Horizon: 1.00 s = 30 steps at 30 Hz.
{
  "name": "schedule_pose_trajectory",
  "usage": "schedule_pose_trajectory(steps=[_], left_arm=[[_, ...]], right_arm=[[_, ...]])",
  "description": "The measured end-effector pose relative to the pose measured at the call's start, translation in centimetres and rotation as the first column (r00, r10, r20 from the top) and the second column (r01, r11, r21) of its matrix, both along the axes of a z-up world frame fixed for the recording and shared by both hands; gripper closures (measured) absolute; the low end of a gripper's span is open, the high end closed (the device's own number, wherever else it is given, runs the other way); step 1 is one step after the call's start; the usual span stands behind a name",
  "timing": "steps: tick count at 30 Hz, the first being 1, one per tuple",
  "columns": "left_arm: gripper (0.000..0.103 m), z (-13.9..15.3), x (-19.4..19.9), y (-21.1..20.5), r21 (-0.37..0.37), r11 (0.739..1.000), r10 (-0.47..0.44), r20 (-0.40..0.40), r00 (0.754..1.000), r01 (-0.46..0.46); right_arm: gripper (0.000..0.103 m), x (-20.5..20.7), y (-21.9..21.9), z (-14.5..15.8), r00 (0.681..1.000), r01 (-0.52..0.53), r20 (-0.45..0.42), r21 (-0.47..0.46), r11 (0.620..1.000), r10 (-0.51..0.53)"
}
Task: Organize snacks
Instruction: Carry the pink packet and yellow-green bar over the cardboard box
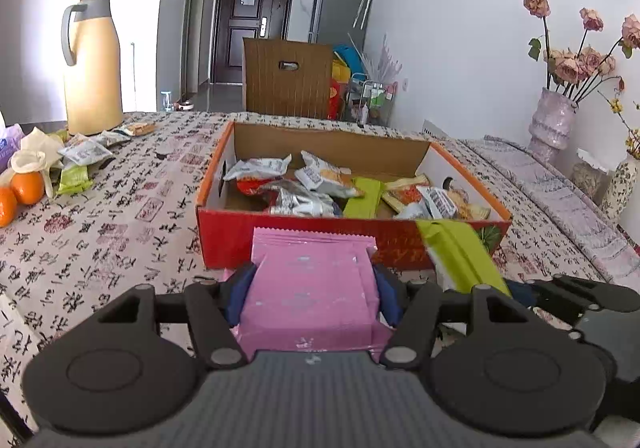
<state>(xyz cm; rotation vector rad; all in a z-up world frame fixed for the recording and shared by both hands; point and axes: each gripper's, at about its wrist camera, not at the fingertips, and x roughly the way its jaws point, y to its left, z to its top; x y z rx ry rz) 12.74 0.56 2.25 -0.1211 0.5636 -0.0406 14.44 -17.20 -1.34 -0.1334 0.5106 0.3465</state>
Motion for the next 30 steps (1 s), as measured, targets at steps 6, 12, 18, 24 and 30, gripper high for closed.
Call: schedule_pose_trajectory(steps=[6,12,18,24,30], left_arm=[[0.040,1.7,0.7,0.0,0.008,1.000,0.015,0.041,0.999,-0.015],[0.040,3.7,1.8,-0.3,0.012,1.000,0.026,0.094,0.995,-0.027],[0.040,5.3,4.0,-0.3,0.020,0.999,0.044,0.120,0.992,-0.047],[0.040,6.1,6.7,-0.1,0.023,0.997,0.072,0.128,0.989,-0.075],[0.040,6.5,9.5,-0.5,0.018,0.996,0.084,0.135,0.987,-0.088]], right_arm=[[0.068,0.5,-0.9,2.0,0.998,0.029,0.053,0.035,0.999,-0.031],[0.068,2.0,-1.4,3.8,0.993,0.059,0.097,0.077,0.995,-0.066],[0.068,4.5,-1.3,5.6,0.988,0.074,0.127,0.119,0.990,-0.089],[0.068,7.5,-1.1,6.5,0.984,0.089,0.138,0.142,0.986,-0.109],[0.068,10.5,-0.7,6.4,0.981,0.118,0.131,0.168,0.979,-0.141]])
